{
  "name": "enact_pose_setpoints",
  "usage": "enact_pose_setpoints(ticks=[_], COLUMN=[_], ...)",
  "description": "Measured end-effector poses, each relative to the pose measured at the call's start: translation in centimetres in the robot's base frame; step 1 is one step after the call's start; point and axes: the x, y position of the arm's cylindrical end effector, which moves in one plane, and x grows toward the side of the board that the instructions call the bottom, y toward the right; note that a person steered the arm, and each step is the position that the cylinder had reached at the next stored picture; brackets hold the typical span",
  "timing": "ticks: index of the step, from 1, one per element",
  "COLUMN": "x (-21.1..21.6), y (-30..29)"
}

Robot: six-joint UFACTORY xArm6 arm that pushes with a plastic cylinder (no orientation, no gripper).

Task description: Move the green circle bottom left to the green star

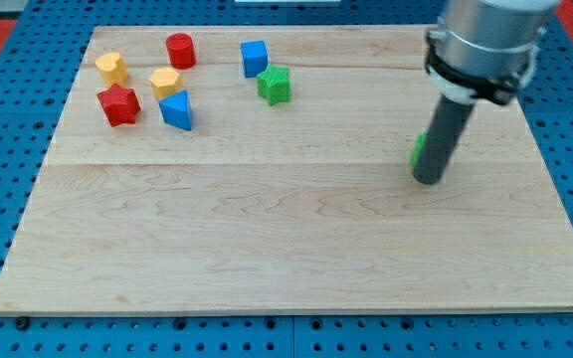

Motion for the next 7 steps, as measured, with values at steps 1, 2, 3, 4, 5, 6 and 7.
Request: enact_pose_setpoints(ticks=[1, 2, 3, 4, 5, 6, 7], x=[0.9, -1.9, -2.2, -3.0, -2.5, -5.4, -6.0], y=[7.0, 7.7, -0.5, -8.1, -3.3, -1.5, -7.9])
